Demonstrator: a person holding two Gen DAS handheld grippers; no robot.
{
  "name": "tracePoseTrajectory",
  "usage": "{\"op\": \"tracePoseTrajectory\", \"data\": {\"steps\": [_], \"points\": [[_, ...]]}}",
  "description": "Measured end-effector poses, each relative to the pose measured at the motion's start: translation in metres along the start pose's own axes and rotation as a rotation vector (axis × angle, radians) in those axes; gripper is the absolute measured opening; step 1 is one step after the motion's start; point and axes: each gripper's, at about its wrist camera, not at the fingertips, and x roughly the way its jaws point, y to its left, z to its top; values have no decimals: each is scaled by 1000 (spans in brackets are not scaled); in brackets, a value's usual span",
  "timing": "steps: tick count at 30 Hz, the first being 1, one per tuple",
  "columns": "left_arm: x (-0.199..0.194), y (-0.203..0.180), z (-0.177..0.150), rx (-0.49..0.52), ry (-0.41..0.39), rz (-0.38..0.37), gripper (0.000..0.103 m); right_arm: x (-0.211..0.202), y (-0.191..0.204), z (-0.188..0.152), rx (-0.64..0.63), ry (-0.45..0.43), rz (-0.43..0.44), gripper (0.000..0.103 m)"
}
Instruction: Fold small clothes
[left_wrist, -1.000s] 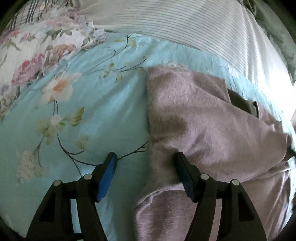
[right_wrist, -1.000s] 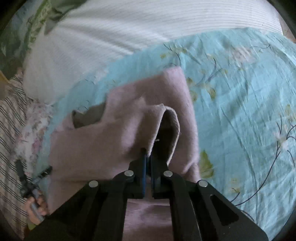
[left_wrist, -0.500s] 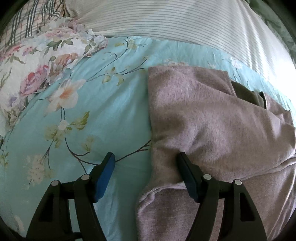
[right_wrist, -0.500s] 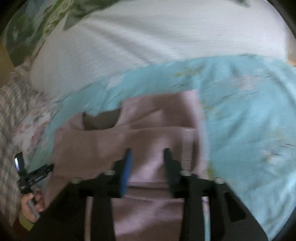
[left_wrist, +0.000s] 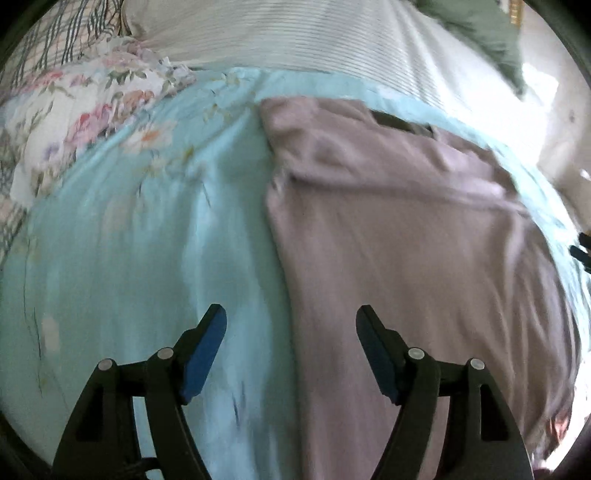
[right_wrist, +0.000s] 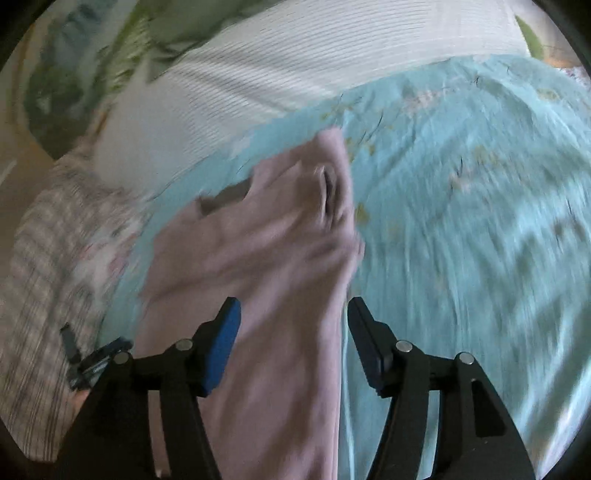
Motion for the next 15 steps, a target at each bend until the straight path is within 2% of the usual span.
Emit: {"op": "tracePoseTrajectory", "data": {"steps": [5, 8, 12, 15], "points": [[-30, 0, -68, -60, 59, -154, 73, -46, -11, -63, 14, 28, 89, 61], [-47, -3, -101, -90, 63, -199, 75, -61, -14, -96, -14, 69, 93, 61], [-64, -13, -130, -68, 80, -276, 78, -76, -21, -135, -36, 136, 130, 61], [-64, -21, -147, -23, 117, -278, 78, -79, -23, -158, -60, 180, 156, 61]]}}
